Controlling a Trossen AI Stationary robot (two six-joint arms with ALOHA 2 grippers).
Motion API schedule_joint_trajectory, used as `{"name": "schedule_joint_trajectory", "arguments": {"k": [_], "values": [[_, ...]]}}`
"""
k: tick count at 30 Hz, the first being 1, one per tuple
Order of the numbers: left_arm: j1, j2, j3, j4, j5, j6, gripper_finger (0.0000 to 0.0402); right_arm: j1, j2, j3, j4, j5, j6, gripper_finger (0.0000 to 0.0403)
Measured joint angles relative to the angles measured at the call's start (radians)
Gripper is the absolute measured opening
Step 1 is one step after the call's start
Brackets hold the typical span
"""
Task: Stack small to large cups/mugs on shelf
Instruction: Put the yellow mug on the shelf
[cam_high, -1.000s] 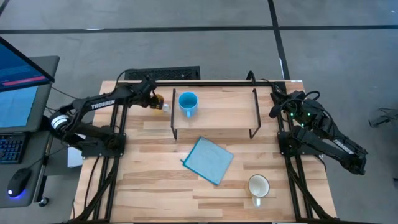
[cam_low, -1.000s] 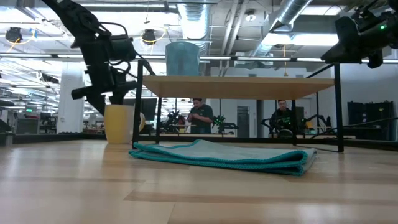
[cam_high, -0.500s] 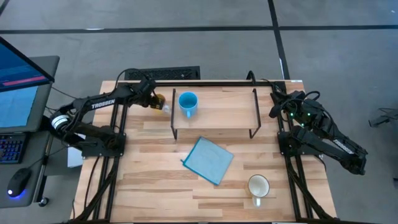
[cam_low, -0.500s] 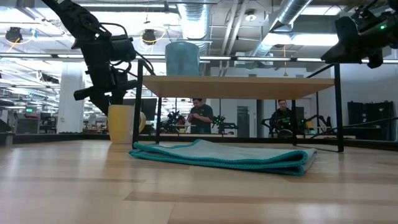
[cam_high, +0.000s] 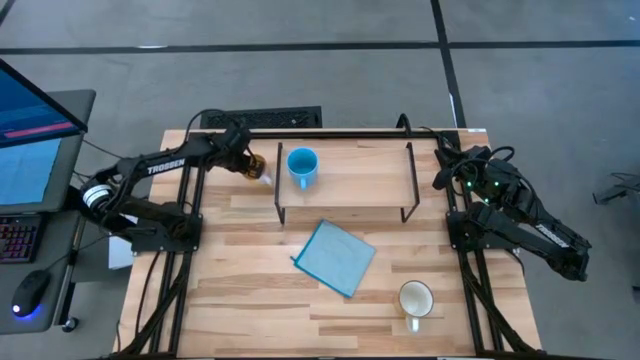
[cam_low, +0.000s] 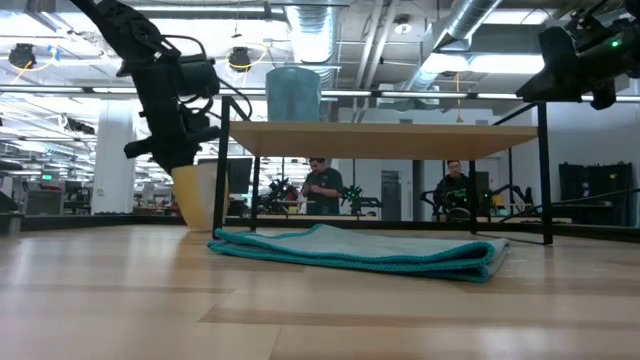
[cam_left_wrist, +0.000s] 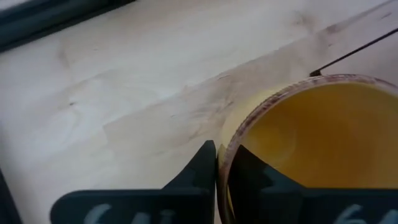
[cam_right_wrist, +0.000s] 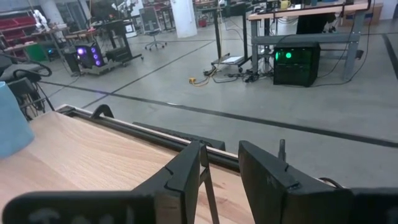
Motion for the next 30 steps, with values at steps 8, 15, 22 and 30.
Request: {"name": "schedule_joint_trajectory", "arguments": {"k": [8, 15, 22, 30], "values": [[0.000, 0.000, 0.201, -0.197, -0.030, 0.080, 0.0005, 0.000, 0.000, 0.000, -0.040, 0.000, 0.004, 0.0134], [0.000, 0.000, 0.481, -0.390, -0.227, 0.151, 0.0005, 0.000, 0.000, 0.000, -0.049, 0.000, 0.015, 0.0134], [0.000, -0.001, 0.760, -0.390, -0.241, 0.212, 0.0005, 0.000, 0.000, 0.000, -0.048, 0.000, 0.016, 0.0134], [-0.011, 0.040, 0.937, -0.366, -0.067, 0.243, 0.0005, 0.000, 0.000, 0.000, -0.045, 0.000, 0.018, 0.0134]]}}
